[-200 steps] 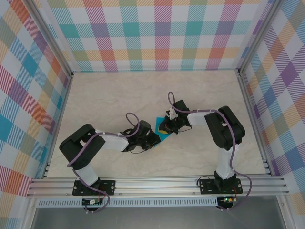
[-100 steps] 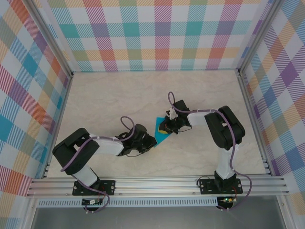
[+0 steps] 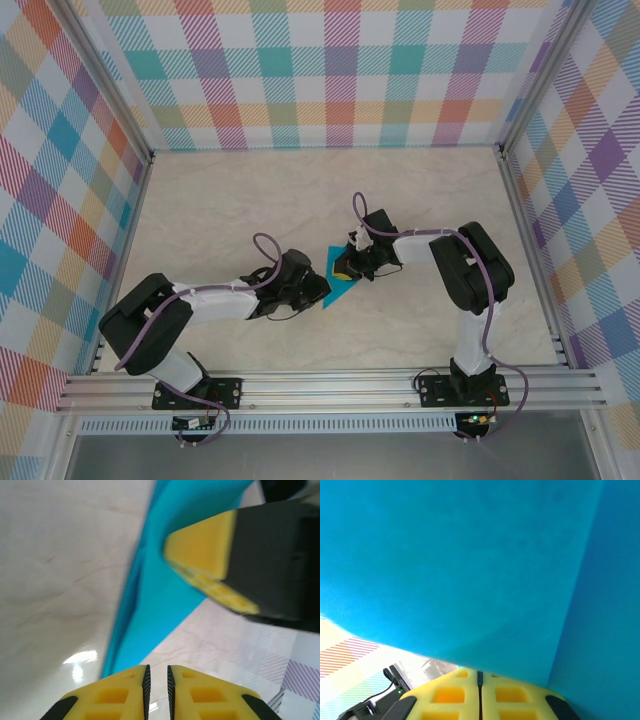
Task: Fold a paper plane with a square sheet of paper (pick it up from the middle)
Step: Fourth fold the wing at the center of the table.
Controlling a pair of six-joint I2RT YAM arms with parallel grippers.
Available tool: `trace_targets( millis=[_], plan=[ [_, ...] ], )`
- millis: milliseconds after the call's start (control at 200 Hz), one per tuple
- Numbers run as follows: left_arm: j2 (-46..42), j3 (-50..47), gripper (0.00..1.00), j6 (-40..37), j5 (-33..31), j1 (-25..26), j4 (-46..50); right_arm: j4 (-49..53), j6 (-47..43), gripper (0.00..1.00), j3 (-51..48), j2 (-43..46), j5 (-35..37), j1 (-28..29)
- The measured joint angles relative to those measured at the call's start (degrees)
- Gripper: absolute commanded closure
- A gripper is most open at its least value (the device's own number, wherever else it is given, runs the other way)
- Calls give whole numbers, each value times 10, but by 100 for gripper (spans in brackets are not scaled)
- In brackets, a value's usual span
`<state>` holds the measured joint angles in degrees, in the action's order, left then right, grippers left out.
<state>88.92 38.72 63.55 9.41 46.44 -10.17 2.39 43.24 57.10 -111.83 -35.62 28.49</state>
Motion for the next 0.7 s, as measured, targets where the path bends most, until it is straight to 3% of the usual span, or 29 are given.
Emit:
trace_targets(
  millis=[705],
  plan=[
    [52,37,82,-4,-14,0,-5,-9,1,93,-4,0,-5,0]
  ],
)
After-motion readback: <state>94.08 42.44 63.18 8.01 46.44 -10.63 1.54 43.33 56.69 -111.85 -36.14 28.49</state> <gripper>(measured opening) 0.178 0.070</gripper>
